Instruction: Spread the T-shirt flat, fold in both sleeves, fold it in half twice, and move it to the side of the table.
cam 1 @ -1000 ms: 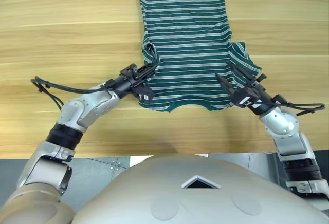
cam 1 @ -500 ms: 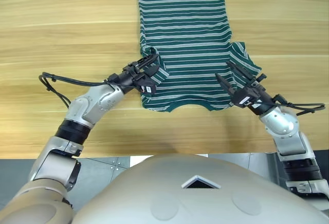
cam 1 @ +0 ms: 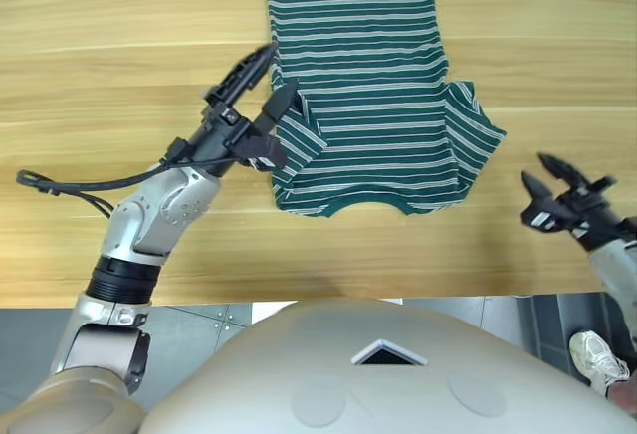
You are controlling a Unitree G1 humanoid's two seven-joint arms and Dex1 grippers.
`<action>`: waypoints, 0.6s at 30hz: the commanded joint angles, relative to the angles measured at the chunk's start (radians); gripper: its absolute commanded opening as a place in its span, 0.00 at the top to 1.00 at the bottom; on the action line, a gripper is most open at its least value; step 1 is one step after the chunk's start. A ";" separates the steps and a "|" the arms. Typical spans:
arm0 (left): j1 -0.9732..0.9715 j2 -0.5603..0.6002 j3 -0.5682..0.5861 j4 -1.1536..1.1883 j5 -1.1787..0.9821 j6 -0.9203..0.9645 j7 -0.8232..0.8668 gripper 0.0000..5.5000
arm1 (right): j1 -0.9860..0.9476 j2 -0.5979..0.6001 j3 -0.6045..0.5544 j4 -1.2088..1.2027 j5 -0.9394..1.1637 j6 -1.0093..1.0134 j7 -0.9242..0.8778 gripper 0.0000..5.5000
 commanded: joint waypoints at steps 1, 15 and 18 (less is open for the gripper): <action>0.023 -0.013 0.003 -0.023 0.016 0.012 -0.013 0.47 | -0.135 -0.006 0.102 0.077 -0.090 0.020 -0.021 0.63; 0.050 -0.036 -0.016 -0.013 0.063 0.020 -0.020 0.47 | -0.436 0.000 0.299 0.311 -0.155 0.068 -0.140 0.63; 0.053 -0.035 -0.021 -0.002 0.078 0.020 -0.015 0.47 | -0.468 0.001 0.327 0.340 -0.154 0.073 -0.154 0.63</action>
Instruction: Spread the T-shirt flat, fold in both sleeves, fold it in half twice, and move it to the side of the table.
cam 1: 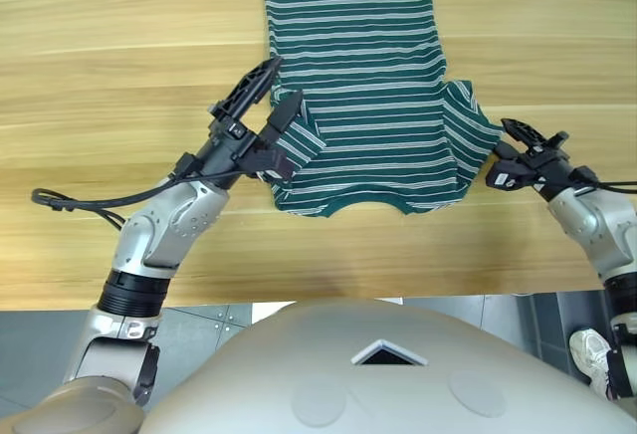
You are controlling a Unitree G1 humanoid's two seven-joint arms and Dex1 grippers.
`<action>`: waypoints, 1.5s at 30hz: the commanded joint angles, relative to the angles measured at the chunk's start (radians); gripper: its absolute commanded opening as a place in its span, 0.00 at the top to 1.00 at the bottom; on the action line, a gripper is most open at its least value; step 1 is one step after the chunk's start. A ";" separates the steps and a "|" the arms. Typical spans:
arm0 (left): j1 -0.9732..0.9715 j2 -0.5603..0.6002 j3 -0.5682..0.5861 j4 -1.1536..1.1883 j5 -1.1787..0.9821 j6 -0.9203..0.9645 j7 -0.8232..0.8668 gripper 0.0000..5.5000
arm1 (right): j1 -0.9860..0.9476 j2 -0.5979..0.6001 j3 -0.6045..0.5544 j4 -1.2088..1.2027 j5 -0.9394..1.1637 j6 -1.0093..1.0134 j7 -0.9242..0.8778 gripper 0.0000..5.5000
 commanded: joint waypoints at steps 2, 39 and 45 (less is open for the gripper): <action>0.010 0.001 -0.008 0.012 0.021 0.006 -0.007 0.47 | -0.025 -0.001 0.052 0.044 -0.009 0.012 0.003 0.63; 0.026 0.002 -0.036 0.056 0.029 -0.013 -0.011 0.46 | 0.054 0.082 0.052 -0.397 0.191 -0.011 0.090 1.00; 0.026 0.003 -0.052 0.063 0.033 -0.012 -0.018 0.46 | 0.003 0.115 0.133 -0.329 0.123 -0.016 0.122 0.95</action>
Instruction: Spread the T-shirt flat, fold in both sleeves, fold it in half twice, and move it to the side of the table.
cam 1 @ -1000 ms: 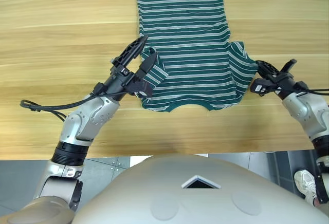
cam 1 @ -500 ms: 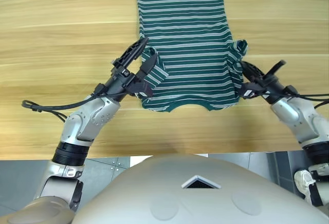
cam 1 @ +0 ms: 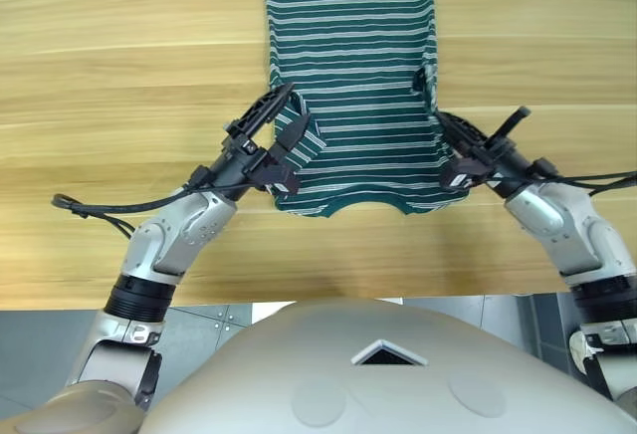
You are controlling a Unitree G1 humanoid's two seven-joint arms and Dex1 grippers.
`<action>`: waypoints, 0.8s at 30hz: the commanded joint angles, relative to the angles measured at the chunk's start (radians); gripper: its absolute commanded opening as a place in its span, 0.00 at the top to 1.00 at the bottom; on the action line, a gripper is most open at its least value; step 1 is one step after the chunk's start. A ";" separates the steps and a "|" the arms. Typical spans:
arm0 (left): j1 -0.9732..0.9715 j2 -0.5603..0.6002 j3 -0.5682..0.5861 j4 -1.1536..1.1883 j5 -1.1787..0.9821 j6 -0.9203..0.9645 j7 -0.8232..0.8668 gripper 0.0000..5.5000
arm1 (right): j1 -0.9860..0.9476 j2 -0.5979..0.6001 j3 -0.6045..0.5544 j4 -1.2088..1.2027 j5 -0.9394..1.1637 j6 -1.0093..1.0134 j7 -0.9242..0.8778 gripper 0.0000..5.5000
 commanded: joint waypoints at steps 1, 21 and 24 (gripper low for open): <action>0.004 0.010 -0.008 0.008 0.010 0.004 -0.017 0.46 | -0.037 -0.003 0.028 0.051 -0.046 -0.003 0.017 0.92; 0.032 0.067 -0.064 0.130 0.033 0.010 -0.100 0.46 | -0.142 -0.004 0.014 0.363 -0.065 0.041 -0.051 0.50; 0.034 0.085 -0.125 0.210 0.058 0.011 -0.162 0.46 | -0.167 0.005 0.032 0.447 -0.065 0.034 -0.081 0.50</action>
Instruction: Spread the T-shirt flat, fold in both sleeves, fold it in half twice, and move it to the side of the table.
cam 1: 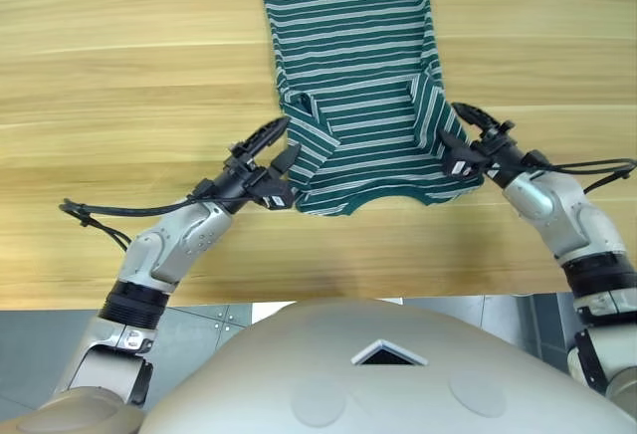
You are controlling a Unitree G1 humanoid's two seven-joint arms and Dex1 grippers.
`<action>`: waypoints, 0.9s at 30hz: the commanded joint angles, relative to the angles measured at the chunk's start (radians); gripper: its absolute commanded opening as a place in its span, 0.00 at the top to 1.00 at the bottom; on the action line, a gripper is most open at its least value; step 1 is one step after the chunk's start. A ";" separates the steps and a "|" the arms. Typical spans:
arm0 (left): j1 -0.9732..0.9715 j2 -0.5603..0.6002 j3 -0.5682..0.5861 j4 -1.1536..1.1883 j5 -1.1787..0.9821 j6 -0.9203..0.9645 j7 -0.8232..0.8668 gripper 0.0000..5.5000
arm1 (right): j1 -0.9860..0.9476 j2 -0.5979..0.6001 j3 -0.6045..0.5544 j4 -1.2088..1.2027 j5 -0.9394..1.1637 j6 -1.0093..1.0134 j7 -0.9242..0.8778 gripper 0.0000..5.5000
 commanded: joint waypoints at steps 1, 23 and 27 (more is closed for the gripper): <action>0.002 0.038 -0.069 0.087 0.036 0.003 -0.081 0.46 | -0.015 0.005 0.026 0.102 -0.013 0.004 -0.017 0.50; 0.197 0.258 0.183 -0.020 -0.098 0.123 -0.070 0.46 | 0.340 -0.131 -0.150 -0.246 0.154 -0.089 0.135 0.50; 0.190 0.248 0.207 -0.092 -0.107 0.140 -0.083 0.46 | 0.372 -0.113 -0.110 -0.209 0.098 -0.068 0.132 0.50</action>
